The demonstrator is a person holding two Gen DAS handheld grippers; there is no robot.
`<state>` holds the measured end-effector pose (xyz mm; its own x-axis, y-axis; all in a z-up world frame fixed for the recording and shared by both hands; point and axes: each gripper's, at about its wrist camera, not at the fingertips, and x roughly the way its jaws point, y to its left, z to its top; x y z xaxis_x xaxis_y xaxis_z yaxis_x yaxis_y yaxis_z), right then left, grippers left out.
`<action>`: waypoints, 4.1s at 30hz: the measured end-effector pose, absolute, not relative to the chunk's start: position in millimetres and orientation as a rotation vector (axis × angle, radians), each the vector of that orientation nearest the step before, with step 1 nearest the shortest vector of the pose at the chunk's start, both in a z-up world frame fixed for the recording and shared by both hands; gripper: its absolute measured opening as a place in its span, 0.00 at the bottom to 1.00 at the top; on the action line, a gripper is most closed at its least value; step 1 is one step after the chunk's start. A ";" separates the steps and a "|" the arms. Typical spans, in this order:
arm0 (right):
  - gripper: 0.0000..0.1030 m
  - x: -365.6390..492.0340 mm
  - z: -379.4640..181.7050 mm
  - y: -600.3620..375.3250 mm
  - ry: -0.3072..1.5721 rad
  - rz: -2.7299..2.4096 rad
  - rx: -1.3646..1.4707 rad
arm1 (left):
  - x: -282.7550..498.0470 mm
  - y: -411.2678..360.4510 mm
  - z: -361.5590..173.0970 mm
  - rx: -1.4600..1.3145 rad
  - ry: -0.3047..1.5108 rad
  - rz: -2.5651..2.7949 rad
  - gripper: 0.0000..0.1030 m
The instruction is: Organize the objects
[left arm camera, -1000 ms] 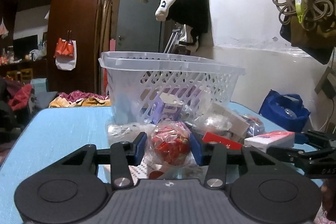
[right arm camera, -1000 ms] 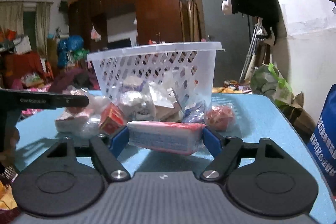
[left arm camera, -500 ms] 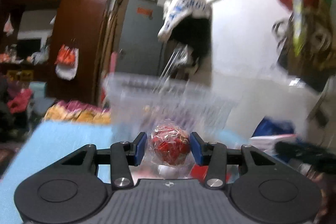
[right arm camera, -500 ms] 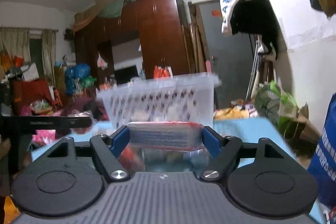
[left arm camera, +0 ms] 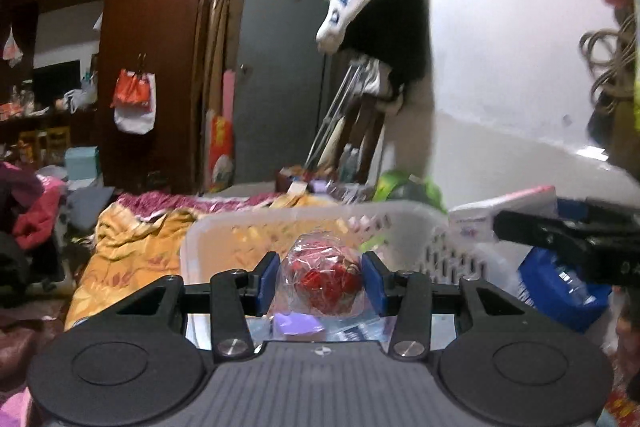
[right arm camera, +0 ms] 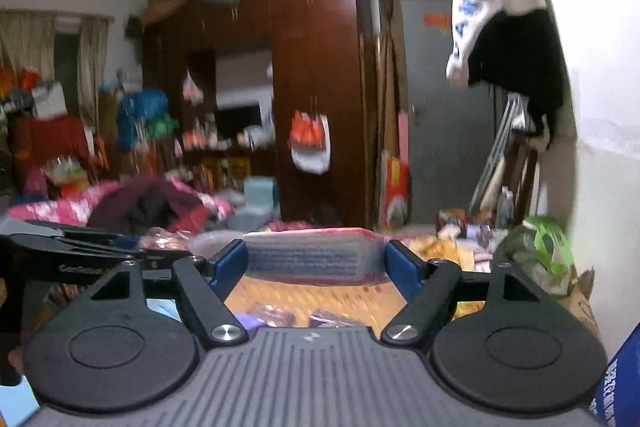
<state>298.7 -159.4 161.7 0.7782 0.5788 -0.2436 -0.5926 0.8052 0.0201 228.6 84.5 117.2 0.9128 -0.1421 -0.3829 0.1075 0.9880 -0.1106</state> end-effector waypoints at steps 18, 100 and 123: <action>1.00 247.6 122.1 -213.4 0.249 0.614 -0.042 | 136.9 108.5 94.4 -0.013 0.268 -0.089 1.00; 0.89 272.6 31.2 -237.3 0.608 0.492 -0.151 | 113.0 67.7 4.1 0.073 0.515 -0.177 0.94; 0.55 244.3 31.4 -227.1 0.401 0.480 -0.163 | 94.2 76.4 0.3 -0.025 0.357 -0.228 0.38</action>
